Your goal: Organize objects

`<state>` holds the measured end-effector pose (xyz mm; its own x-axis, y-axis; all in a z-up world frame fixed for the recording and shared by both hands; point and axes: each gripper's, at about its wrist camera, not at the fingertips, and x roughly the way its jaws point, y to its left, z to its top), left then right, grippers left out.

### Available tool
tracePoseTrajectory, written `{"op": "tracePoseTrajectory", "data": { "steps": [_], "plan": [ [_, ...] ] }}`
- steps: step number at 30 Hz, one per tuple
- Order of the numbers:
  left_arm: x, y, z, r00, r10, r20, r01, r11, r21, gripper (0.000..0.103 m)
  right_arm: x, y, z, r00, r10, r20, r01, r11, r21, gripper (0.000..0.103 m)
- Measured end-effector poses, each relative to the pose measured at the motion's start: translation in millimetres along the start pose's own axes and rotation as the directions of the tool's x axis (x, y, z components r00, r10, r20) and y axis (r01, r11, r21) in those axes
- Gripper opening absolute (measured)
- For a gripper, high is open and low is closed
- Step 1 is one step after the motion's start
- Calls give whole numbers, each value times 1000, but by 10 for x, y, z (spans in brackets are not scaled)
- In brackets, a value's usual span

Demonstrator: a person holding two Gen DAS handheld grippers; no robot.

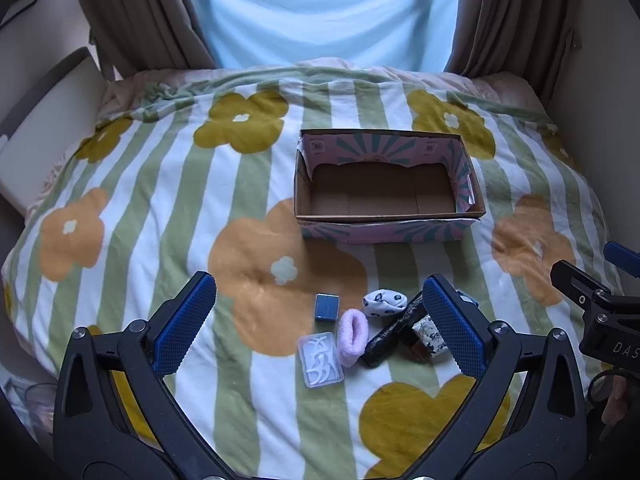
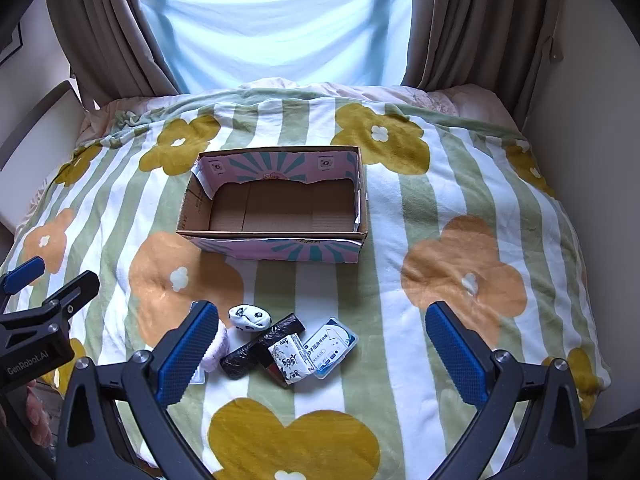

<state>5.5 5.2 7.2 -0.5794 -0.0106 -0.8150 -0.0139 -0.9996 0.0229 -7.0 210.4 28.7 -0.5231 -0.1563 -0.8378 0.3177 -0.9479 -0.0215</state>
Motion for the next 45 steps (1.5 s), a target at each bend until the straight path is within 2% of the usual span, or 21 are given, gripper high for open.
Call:
{"op": "tracePoseTrajectory", "data": {
  "steps": [45],
  "plan": [
    [-39, 12, -55, 999, -36, -6, 36, 999, -12, 102, -100, 32, 35, 997, 60, 39, -57, 996, -69, 103]
  ]
}}
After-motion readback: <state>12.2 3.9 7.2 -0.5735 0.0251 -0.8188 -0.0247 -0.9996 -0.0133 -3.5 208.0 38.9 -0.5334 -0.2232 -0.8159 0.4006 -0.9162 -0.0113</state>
